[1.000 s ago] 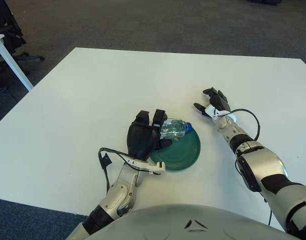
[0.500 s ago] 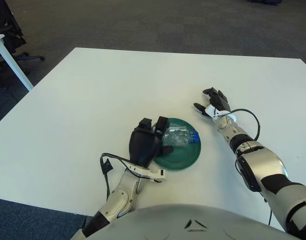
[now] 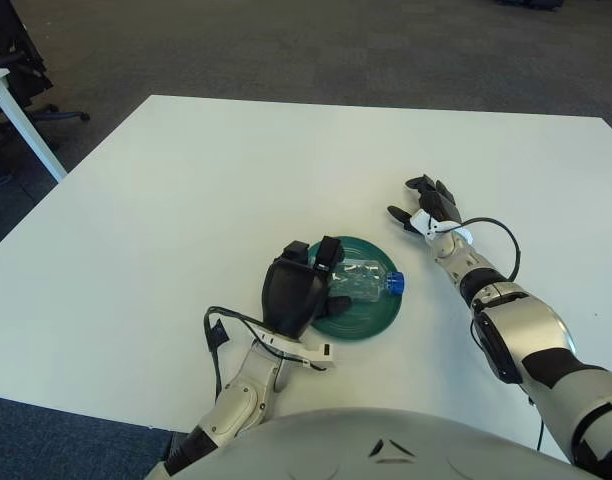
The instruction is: Put the bottle into the plate.
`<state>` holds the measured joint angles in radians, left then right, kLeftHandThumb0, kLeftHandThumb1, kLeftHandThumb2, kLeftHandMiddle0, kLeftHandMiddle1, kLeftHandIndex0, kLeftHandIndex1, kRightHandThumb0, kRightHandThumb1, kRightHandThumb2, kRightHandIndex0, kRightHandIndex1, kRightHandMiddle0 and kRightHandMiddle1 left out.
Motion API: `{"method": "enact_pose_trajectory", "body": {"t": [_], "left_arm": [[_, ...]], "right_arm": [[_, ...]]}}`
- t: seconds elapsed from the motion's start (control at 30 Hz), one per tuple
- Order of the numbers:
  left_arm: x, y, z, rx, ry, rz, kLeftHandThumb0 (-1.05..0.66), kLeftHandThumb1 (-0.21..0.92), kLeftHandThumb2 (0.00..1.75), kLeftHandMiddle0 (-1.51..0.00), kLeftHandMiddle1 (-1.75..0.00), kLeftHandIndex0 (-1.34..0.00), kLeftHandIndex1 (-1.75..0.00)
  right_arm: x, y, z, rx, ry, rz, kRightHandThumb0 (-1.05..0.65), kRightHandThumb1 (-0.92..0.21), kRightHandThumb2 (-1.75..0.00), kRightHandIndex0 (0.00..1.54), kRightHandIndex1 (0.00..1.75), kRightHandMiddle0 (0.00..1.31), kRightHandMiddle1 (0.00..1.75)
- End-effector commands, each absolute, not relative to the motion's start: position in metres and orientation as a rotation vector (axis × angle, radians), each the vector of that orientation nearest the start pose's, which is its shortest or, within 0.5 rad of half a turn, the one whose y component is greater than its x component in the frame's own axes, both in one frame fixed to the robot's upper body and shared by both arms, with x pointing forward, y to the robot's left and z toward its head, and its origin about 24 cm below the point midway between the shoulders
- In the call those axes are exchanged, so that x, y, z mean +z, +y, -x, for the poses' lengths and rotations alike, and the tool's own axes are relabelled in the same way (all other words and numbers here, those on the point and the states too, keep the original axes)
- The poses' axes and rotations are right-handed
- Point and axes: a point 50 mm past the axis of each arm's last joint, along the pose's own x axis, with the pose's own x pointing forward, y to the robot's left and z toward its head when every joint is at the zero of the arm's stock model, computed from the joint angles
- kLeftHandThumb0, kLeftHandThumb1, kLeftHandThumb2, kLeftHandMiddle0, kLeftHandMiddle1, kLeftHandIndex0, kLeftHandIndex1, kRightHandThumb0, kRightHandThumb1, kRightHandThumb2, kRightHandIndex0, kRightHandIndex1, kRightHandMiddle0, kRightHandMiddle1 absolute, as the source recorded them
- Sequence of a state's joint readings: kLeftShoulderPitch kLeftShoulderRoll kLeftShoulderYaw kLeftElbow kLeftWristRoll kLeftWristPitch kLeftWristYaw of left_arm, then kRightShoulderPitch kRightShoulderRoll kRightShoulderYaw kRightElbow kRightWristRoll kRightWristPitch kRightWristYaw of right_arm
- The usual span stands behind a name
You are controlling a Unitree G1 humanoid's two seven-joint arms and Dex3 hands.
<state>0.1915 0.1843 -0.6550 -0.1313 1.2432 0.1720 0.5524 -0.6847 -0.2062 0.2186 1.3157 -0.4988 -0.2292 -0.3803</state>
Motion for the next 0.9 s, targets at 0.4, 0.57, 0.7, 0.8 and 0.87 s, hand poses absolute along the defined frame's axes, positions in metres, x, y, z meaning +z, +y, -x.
{"method": "enact_pose_trajectory", "body": {"t": [0.4,0.57,0.7,0.8,0.87], "left_arm": [[0.0294,0.0625,-0.1745,-0.122,-0.284,-1.230,-0.92,0.88,0.85,-0.42,-1.05,-0.17,-1.32],[0.0318,0.0628,-0.1736,-0.111,-0.275,-1.245,-1.03,0.92,0.88,-0.34,-0.29,-0.03,-0.69],[0.0350,0.0633,-0.1741,-0.058,-0.337,-1.255,-1.04,0.92,0.91,-0.26,-0.08,-0.01,-0.36],[0.0364,0.0642,-0.1756,-0.034,-0.372,-1.259,-1.05,0.92,0.93,-0.21,-0.03,0.00,-0.22],[0.0368,0.0650,-0.1764,-0.024,-0.391,-1.262,-1.05,0.92,0.95,-0.19,-0.02,0.00,-0.16]], "right_arm": [[-0.0623,-0.1979,-0.2909,0.044,0.499,0.922,-0.78,-0.92,-0.47,0.63,0.08,0.00,0.91],[-0.0622,-0.1979,-0.2910,0.043,0.499,0.922,-0.78,-0.92,-0.48,0.63,0.08,0.00,0.90],[-0.0620,-0.1978,-0.2912,0.043,0.497,0.921,-0.78,-0.92,-0.48,0.64,0.08,0.00,0.91],[-0.0619,-0.1974,-0.2913,0.042,0.496,0.920,-0.78,-0.92,-0.47,0.63,0.09,0.00,0.91],[-0.0619,-0.1972,-0.2913,0.042,0.496,0.918,-0.78,-0.92,-0.47,0.63,0.09,0.00,0.92]]}}
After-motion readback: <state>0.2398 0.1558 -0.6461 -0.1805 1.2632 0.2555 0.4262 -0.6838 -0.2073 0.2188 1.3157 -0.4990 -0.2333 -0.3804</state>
